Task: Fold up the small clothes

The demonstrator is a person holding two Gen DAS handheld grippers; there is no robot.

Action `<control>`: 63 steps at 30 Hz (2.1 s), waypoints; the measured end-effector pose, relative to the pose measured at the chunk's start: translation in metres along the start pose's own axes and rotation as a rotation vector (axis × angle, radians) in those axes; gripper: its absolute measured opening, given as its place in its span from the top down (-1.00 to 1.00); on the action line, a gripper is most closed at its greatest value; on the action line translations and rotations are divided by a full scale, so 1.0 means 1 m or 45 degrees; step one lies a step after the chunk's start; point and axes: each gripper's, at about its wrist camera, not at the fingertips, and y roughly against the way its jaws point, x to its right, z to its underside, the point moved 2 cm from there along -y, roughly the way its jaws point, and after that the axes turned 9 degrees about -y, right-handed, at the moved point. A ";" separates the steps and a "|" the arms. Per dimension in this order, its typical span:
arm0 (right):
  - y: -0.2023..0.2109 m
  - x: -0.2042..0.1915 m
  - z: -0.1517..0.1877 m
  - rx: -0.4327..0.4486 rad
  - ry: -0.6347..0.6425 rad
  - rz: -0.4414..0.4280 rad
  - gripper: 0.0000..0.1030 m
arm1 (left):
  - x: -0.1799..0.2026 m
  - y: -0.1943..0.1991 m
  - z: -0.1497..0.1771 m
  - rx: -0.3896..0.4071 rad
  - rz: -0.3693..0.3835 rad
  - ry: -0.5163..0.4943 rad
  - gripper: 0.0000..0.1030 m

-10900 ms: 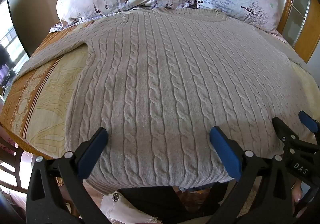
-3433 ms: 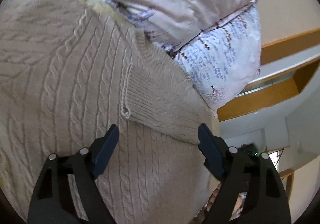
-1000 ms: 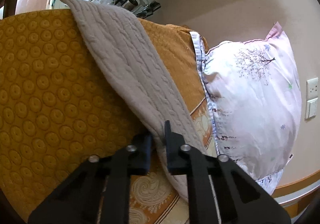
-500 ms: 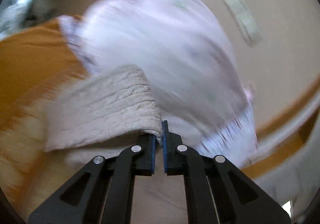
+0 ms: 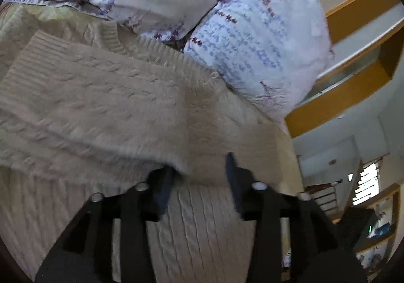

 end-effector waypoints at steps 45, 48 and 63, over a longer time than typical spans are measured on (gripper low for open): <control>-0.057 0.026 -0.011 -0.053 -0.168 0.197 0.85 | -0.108 0.118 0.025 0.242 -0.216 0.073 -0.41; -0.038 0.049 -0.022 -0.020 -0.290 0.166 0.46 | -0.103 0.132 0.030 0.260 -0.210 0.032 -0.41; -0.079 0.057 -0.035 -0.163 -0.319 0.167 0.84 | -0.121 0.162 0.054 0.239 -0.337 -0.010 -0.45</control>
